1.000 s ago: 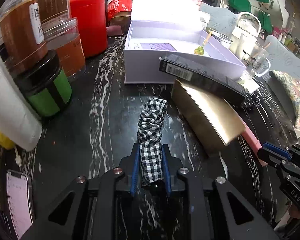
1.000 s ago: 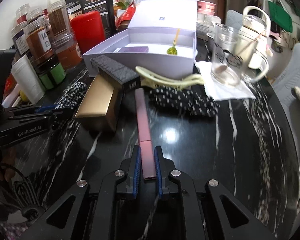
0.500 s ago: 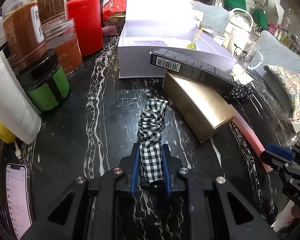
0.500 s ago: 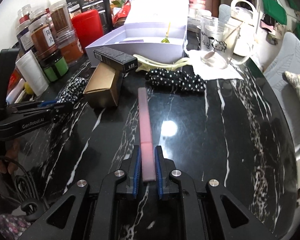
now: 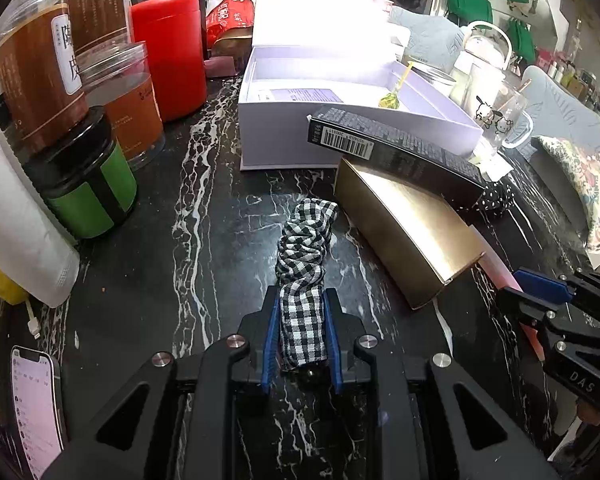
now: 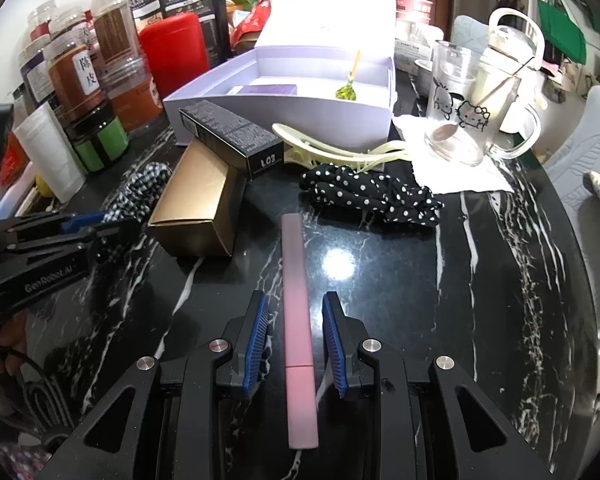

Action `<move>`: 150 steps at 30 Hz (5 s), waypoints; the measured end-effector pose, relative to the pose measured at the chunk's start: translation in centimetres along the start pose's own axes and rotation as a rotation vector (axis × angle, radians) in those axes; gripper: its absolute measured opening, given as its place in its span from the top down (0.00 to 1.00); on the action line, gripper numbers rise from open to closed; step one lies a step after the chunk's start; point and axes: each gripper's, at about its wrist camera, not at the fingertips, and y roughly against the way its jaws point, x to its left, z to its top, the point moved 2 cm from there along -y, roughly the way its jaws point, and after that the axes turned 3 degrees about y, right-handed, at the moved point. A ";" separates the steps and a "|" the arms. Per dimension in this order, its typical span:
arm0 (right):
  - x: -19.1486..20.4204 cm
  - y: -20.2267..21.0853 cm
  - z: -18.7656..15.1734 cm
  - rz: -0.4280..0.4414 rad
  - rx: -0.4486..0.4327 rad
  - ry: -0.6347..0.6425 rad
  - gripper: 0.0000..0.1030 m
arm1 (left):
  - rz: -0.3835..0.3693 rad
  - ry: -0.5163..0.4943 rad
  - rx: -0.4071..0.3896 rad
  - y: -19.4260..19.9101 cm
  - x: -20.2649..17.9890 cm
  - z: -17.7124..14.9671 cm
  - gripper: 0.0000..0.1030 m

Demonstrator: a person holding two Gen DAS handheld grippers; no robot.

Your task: Organize rigid objects

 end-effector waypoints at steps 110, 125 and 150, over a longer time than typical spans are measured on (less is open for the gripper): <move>-6.2 3.6 19.4 -0.054 -0.314 0.080 0.87 | -0.106 -0.017 -0.300 0.8 -3.5 22.1 0.82; -6.5 -1.4 22.3 -0.058 -0.265 0.095 0.87 | -0.078 -0.089 -0.162 -5.8 -3.3 23.8 0.82; -5.8 -8.2 23.0 -0.021 -0.117 0.080 0.87 | -0.027 -0.076 0.034 -12.3 -2.0 23.6 0.82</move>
